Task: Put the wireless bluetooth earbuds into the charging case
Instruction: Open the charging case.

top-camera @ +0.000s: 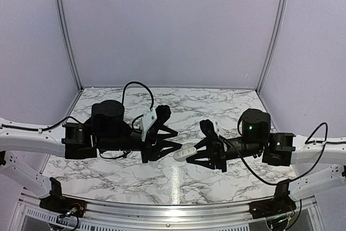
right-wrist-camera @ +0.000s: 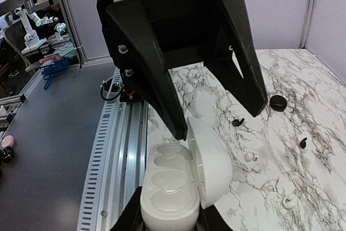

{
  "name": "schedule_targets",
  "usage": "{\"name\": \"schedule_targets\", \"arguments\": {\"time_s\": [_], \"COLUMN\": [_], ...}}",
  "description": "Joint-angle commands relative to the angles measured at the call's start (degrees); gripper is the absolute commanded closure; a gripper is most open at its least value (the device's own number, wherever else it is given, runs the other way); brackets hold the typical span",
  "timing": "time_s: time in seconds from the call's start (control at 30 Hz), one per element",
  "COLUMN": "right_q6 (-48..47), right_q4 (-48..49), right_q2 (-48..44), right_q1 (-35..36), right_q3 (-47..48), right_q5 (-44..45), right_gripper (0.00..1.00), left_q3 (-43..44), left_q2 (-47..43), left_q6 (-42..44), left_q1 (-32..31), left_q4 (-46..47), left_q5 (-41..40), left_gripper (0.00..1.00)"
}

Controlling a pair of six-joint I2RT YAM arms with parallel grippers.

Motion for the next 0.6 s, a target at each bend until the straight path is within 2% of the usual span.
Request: {"name": "schedule_targets", "arguments": {"time_s": [0.0,0.33,0.57], "right_q6": [-0.09,3.77,4.97], "right_q4": [0.89,3.36,3.76], "right_q2": [-0.49,-0.66,-2.55], "right_q1": [0.04,-2.62,-5.09], "right_q3": [1.52,-1.02,-2.5], "right_q5": [-0.82,-1.47,-1.9], "right_gripper": [1.0,1.0,1.0], "left_q3": [1.12,-1.64,-7.35], "left_q2": [-1.28,-7.08,-10.64], "left_q6": [0.82,0.71,-9.16], "left_q1": [0.61,2.25,8.74], "left_q4": [-0.42,-0.47,-0.47], "left_q5": [-1.45,-1.72,-3.31], "left_gripper": [0.55,0.5,0.48]}}
